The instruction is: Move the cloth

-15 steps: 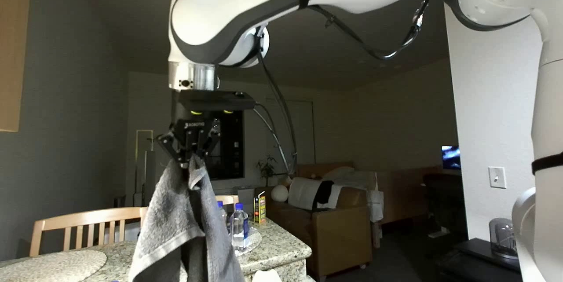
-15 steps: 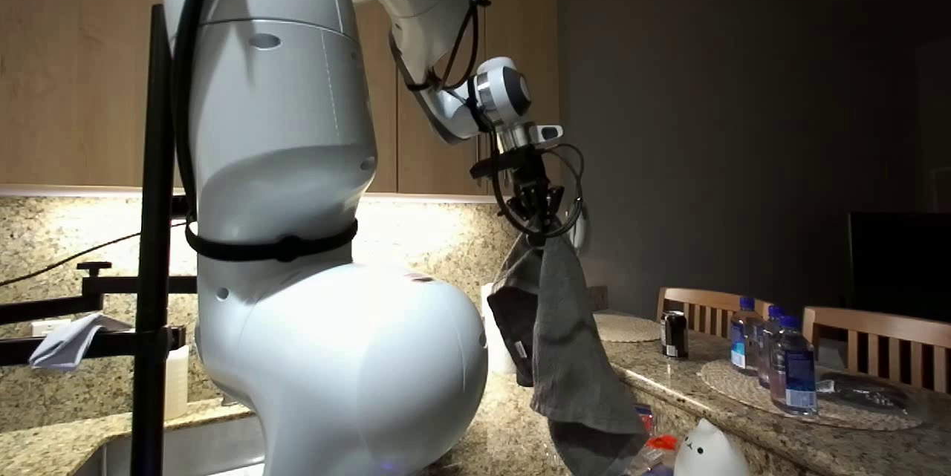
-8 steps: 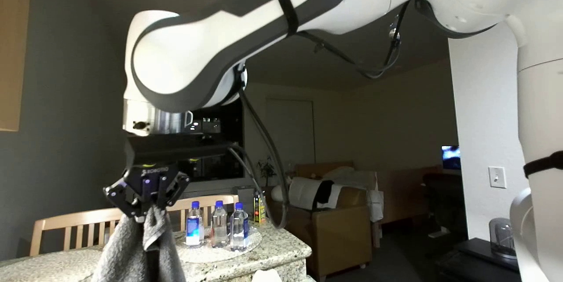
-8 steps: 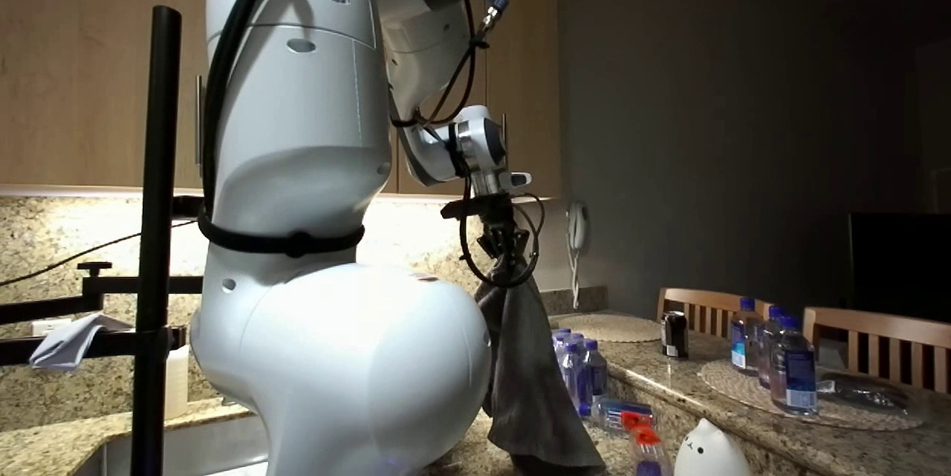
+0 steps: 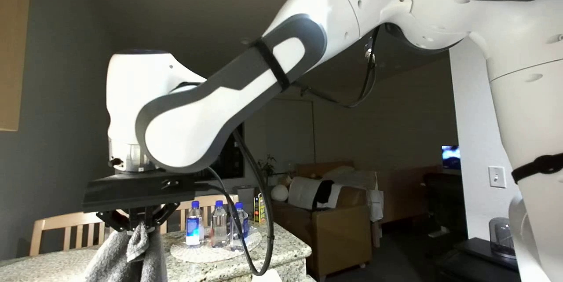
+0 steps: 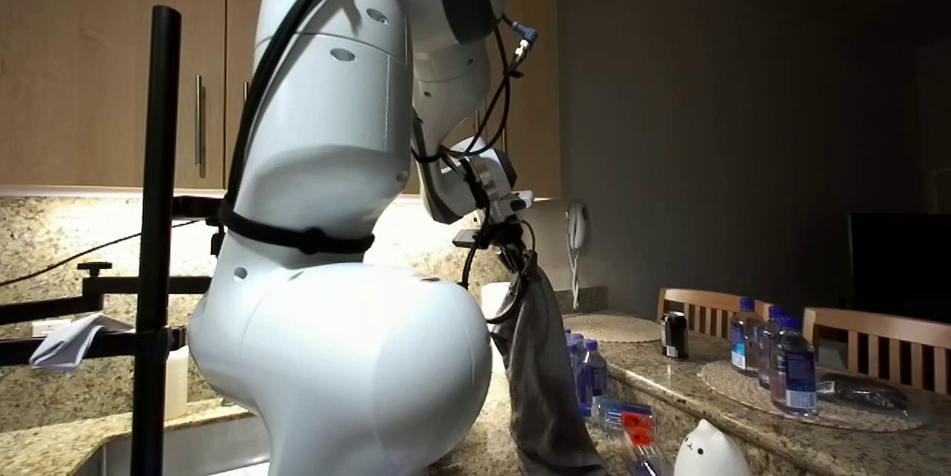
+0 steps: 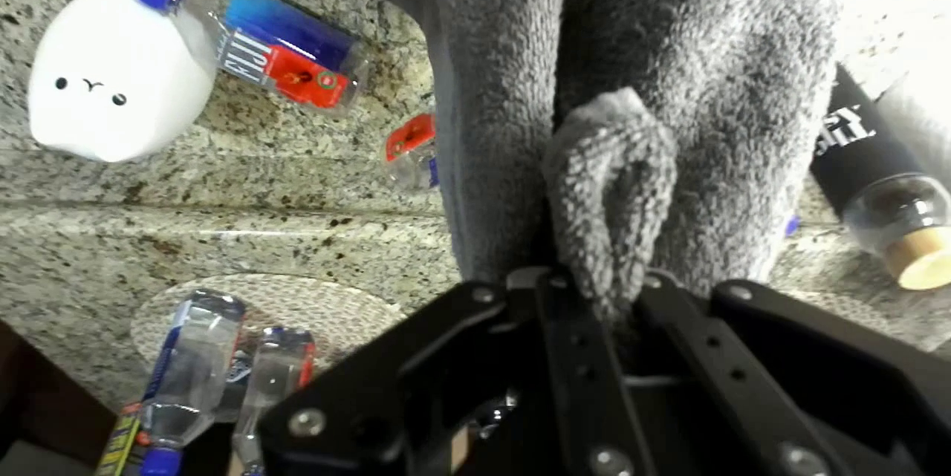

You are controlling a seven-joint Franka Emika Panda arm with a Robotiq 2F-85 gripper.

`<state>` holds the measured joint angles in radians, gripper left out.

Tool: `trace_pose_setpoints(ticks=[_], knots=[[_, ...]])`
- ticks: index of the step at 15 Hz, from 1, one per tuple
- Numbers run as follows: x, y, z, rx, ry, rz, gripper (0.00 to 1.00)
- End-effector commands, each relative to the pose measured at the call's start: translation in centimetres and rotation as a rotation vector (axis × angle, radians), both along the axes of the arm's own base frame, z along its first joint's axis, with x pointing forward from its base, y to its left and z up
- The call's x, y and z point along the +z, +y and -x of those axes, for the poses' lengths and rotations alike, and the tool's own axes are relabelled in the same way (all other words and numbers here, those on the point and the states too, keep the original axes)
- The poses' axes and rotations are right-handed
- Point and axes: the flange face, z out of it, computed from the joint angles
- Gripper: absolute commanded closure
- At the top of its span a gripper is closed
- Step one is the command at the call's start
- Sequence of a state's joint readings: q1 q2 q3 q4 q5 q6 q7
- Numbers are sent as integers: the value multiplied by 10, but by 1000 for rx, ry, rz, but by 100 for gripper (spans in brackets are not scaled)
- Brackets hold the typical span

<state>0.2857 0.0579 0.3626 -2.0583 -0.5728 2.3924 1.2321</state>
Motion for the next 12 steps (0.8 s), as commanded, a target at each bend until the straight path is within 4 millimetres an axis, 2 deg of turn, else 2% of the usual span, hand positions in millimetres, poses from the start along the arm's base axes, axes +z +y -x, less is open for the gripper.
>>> trace_pose_setpoints(ticks=[1,2,3,4,6,8,10,12], knots=[[-20,15,9,-129,28,20,92],[-28,21,15,-142,56,27,92],[-36,27,28,-148,79,41,67],[-44,34,40,-145,104,60,67],[-57,42,61,-136,164,87,57],[-66,37,80,-141,241,85,45],[-70,23,89,-185,292,88,32],[-73,-1,96,-230,331,91,19]])
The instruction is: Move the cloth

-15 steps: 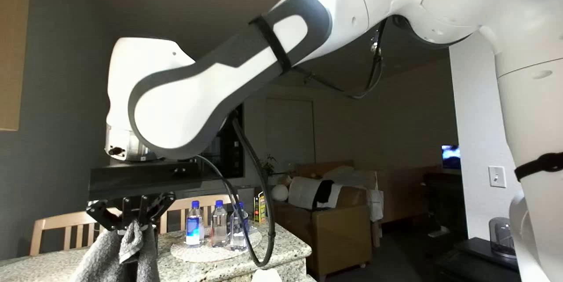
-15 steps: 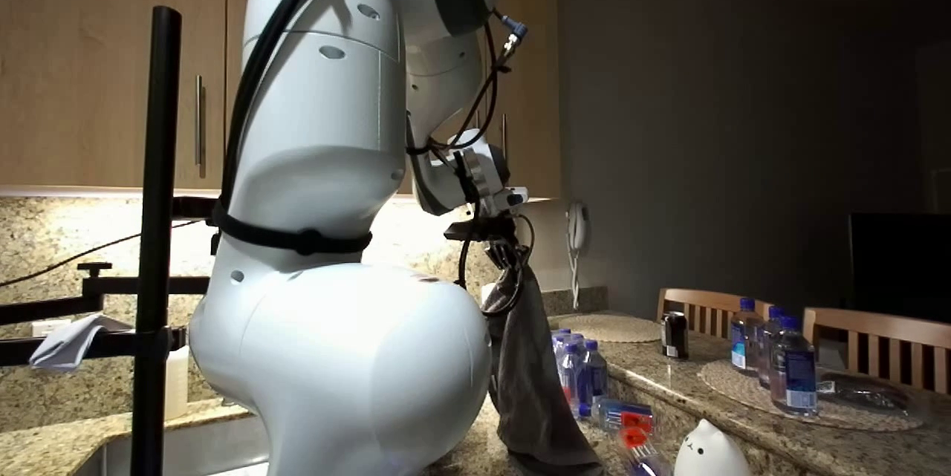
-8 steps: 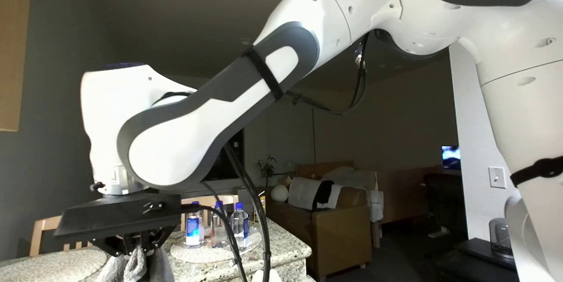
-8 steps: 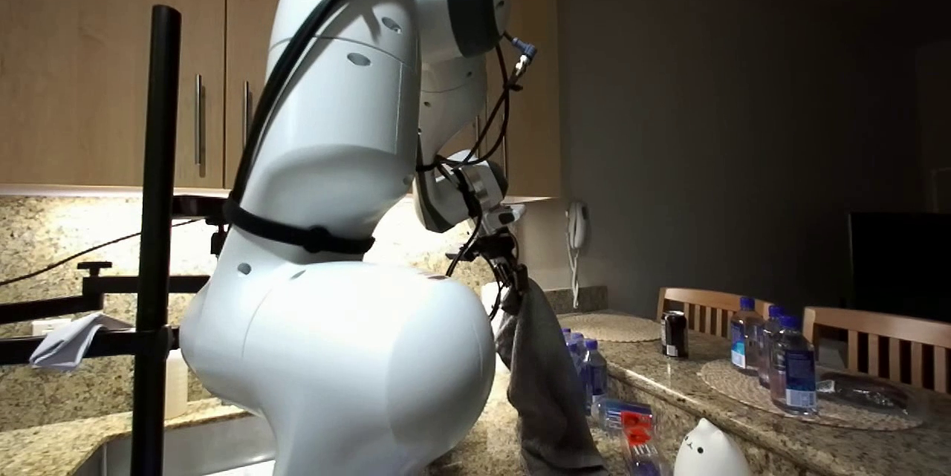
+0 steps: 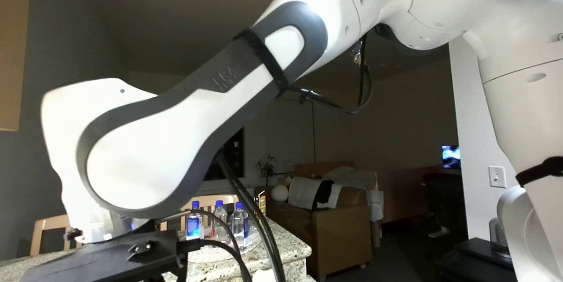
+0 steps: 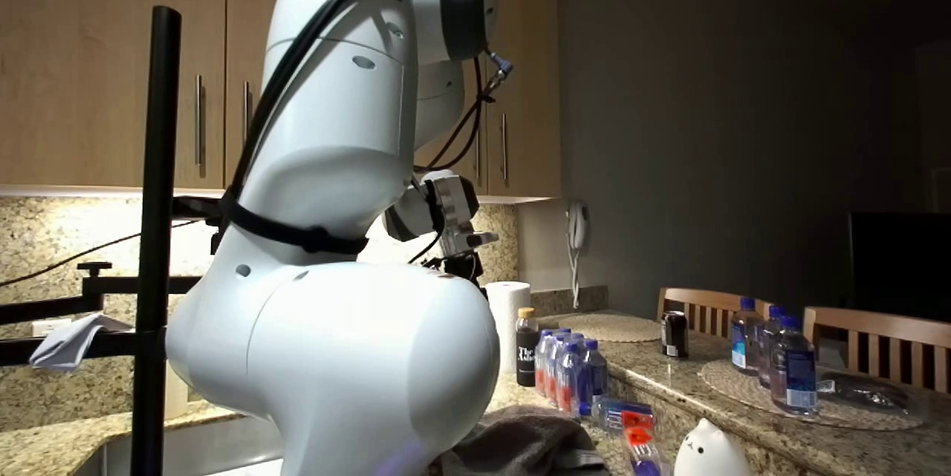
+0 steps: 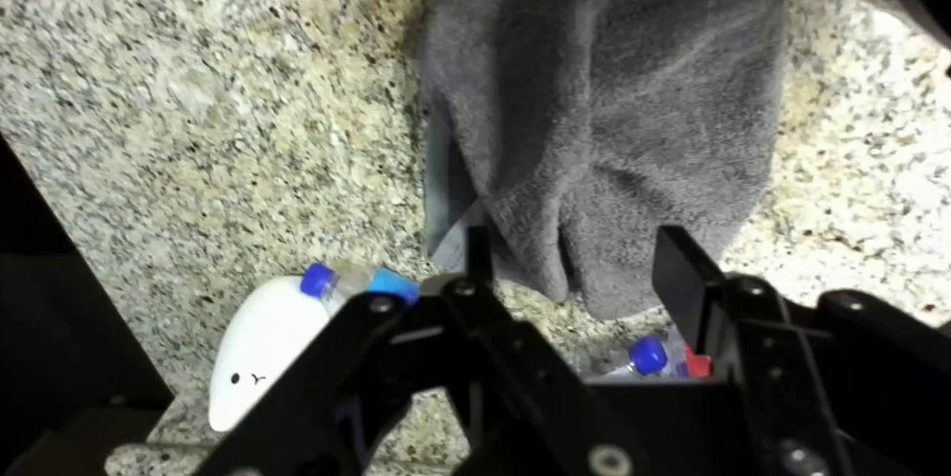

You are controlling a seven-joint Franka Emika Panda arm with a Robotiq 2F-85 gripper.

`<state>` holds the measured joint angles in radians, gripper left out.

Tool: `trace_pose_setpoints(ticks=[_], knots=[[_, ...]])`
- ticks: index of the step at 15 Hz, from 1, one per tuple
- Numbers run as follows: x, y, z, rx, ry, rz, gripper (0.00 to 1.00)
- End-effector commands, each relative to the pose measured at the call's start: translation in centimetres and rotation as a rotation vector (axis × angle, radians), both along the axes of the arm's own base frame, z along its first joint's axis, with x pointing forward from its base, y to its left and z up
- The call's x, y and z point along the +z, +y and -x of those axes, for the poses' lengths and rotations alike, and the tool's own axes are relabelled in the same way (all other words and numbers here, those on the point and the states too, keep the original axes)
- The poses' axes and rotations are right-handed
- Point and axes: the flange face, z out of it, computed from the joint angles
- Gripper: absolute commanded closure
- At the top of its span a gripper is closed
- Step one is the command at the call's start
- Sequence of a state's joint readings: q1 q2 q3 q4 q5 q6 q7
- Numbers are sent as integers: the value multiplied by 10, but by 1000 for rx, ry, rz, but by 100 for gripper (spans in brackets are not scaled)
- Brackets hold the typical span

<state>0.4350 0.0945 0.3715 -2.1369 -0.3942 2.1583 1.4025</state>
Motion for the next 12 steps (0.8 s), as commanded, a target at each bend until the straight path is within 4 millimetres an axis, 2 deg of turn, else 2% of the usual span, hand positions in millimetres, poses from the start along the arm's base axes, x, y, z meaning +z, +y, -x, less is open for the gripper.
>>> trace_pose_setpoints(ticks=[1,3,5,8,12], knots=[[3,-56,20,-70,64,16,12],[3,-92,27,-81,107,-14,1],[6,-117,35,-32,160,-52,0],[15,-139,46,110,232,-112,0],[45,-181,30,306,235,-167,0]])
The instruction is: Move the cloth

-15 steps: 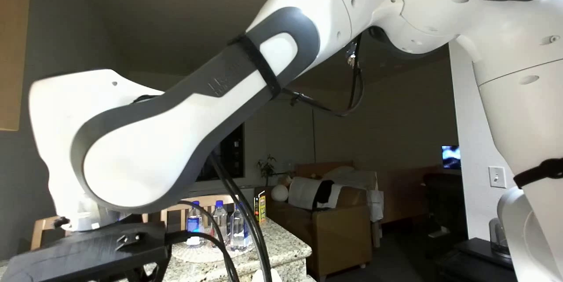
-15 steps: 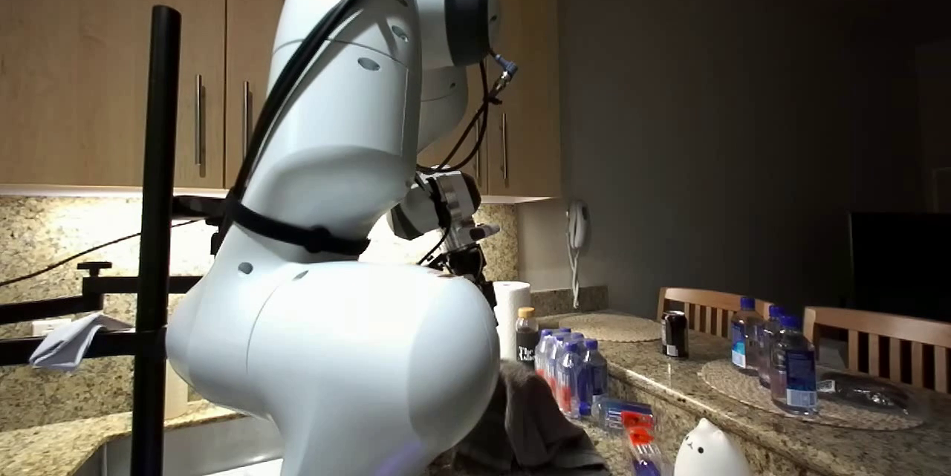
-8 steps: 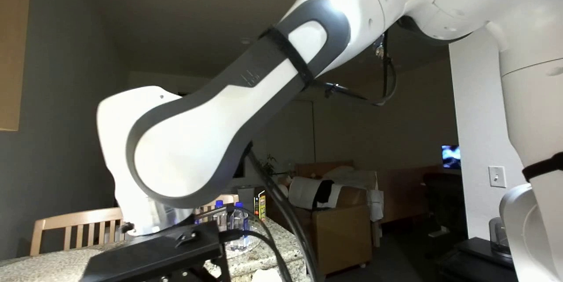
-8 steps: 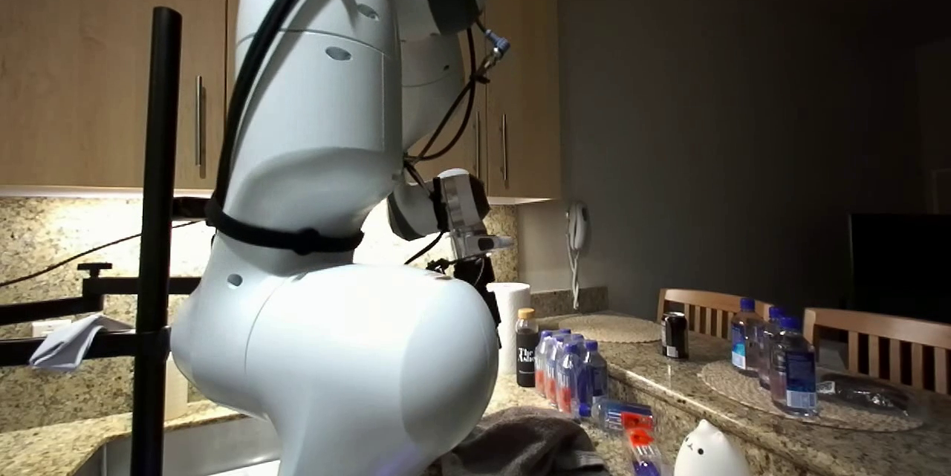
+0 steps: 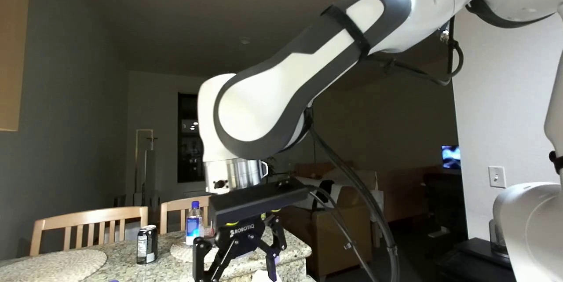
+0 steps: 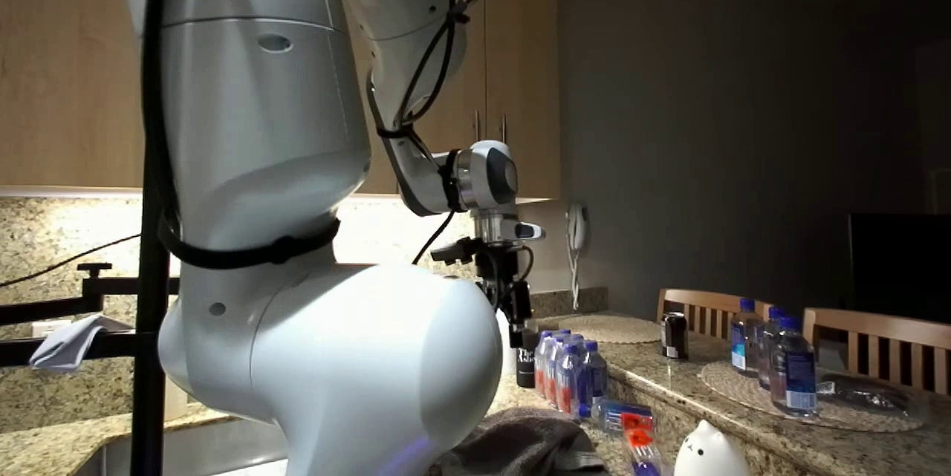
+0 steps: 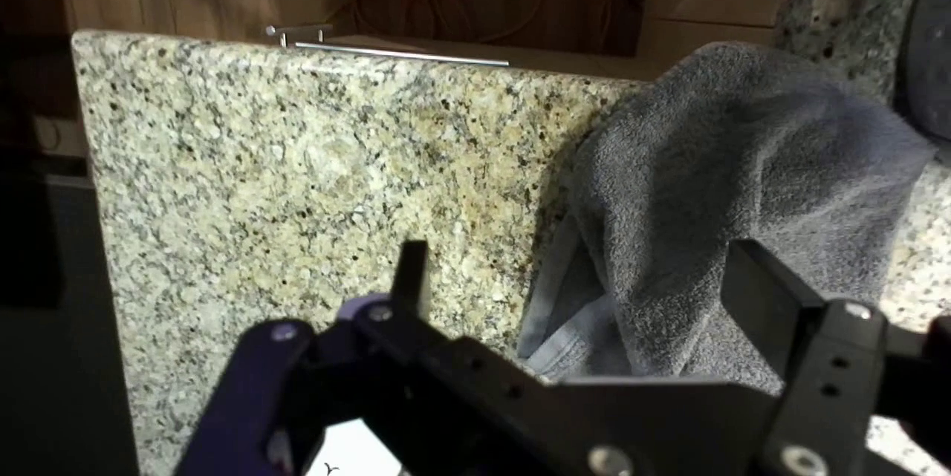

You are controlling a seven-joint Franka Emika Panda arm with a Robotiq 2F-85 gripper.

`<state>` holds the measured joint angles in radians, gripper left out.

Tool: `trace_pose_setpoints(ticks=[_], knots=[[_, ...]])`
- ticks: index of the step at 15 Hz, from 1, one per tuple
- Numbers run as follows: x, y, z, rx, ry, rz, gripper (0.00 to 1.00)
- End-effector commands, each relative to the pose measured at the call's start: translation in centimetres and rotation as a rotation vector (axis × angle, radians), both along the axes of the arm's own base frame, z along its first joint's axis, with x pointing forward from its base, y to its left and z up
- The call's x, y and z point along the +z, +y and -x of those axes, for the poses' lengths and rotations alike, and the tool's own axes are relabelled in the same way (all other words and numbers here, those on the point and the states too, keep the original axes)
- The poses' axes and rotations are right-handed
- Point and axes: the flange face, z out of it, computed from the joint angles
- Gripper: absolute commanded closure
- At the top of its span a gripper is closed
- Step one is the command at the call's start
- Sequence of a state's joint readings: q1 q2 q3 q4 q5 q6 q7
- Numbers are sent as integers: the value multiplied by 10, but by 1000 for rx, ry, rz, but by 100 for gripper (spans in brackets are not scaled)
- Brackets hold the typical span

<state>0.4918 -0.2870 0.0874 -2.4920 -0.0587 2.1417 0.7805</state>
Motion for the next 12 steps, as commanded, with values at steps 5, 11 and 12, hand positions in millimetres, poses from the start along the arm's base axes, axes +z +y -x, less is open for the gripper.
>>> trace_pose_setpoints(ticks=[5,11,12], knots=[[42,-96,-40,269,42,-148,0],[40,-110,-47,268,39,-130,0],[40,-109,-47,271,40,-128,0]])
